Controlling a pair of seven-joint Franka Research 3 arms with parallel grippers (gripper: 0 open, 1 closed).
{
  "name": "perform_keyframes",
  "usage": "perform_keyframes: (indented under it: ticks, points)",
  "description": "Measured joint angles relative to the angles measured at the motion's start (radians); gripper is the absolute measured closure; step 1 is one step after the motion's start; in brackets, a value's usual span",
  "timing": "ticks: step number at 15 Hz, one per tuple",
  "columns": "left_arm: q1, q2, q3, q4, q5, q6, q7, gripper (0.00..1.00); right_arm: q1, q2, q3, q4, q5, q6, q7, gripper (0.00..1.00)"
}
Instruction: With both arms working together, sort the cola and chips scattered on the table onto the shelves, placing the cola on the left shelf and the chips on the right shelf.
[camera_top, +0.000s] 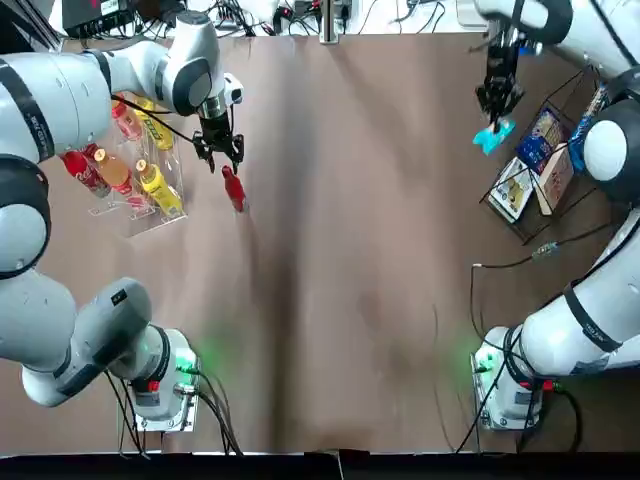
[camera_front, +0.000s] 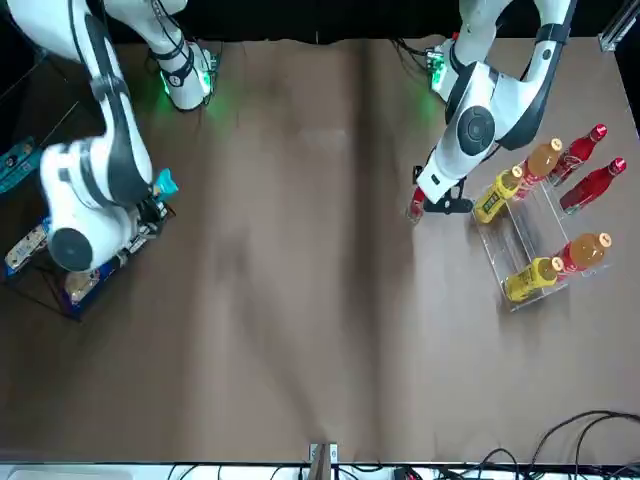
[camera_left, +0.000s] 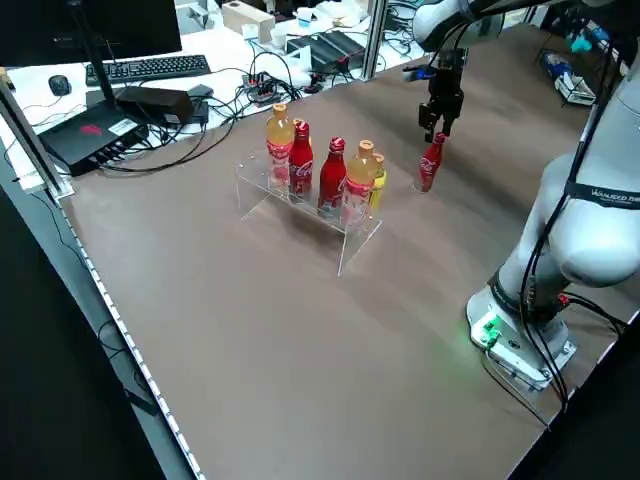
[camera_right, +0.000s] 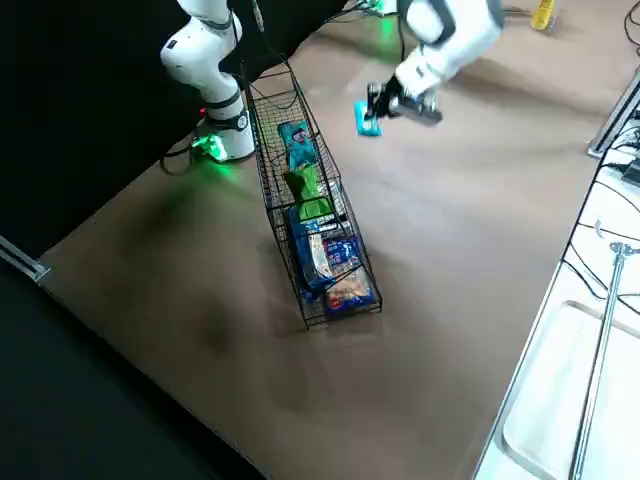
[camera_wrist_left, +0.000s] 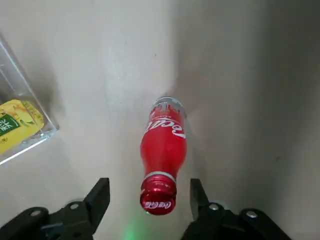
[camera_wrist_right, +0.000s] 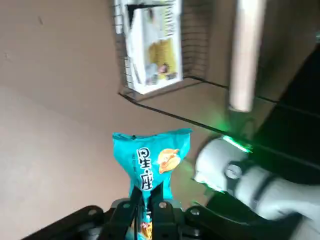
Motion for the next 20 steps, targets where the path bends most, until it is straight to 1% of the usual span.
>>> perform_keyframes:
  ticks: [1, 2, 3, 4, 6, 7, 8, 9, 10, 13, 15, 17, 20]
  points:
    - [0.0, 0.002, 0.0, 0.0, 0.0, 0.005, 0.0, 0.3, 0.012, -0.004, 0.001, 0.052, -0.019, -0.074, 0.0, 0.9]
    - [0.0, 0.002, 0.0, 0.0, 0.0, 0.011, 0.0, 0.3, 0.023, -0.005, 0.002, 0.096, -0.037, -0.143, 0.0, 0.9]
    - [0.0, 0.003, 0.0, 0.0, 0.0, 0.019, 0.0, 0.37, 0.03, -0.005, 0.003, 0.131, -0.053, -0.202, 0.0, 0.9]
    - [-0.001, 0.003, 0.0, 0.0, 0.0, 0.028, 0.0, 0.39, 0.034, -0.005, 0.003, 0.158, -0.071, -0.249, -0.005, 0.9]
    - [-0.001, 0.005, 0.0, 0.0, 0.0, 0.042, 0.0, 0.42, 0.038, -0.004, 0.004, 0.204, -0.114, -0.339, -0.037, 0.9]
    - [-0.001, 0.007, 0.0, 0.0, 0.0, 0.045, 0.0, 0.42, 0.039, -0.005, 0.004, 0.226, -0.143, -0.383, -0.076, 0.9]
    - [-0.001, 0.008, 0.0, 0.0, 0.0, 0.046, 0.0, 0.47, 0.039, -0.007, 0.004, 0.244, -0.179, -0.417, -0.126, 0.9]
    - [-0.001, 0.01, 0.0, 0.0, 0.0, 0.046, -0.002, 0.47, 0.04, -0.011, 0.004, 0.257, -0.222, -0.446, -0.185, 0.9]
    - [-0.001, 0.01, 0.0, 0.0, 0.0, 0.046, -0.005, 0.51, 0.04, -0.017, 0.004, 0.265, -0.263, -0.472, -0.242, 0.9]
    - [-0.001, 0.012, 0.0, 0.0, 0.0, 0.046, -0.013, 0.57, 0.037, -0.047, -0.002, 0.272, -0.357, -0.507, -0.374, 0.9]
    - [-0.001, 0.014, 0.0, -0.005, 0.0, 0.046, -0.016, 0.57, 0.028, -0.07, -0.008, 0.273, -0.424, -0.511, -0.475, 0.94]
    - [-0.001, 0.015, 0.0, -0.018, 0.0, 0.046, -0.017, 0.57, 0.015, -0.091, -0.012, 0.273, -0.495, -0.512, -0.56, 0.94]
    - [-0.001, 0.017, 0.0, -0.025, 0.0, 0.046, -0.025, 0.57, -0.045, -0.109, -0.012, 0.273, -0.508, -0.51, -0.592, 0.94]
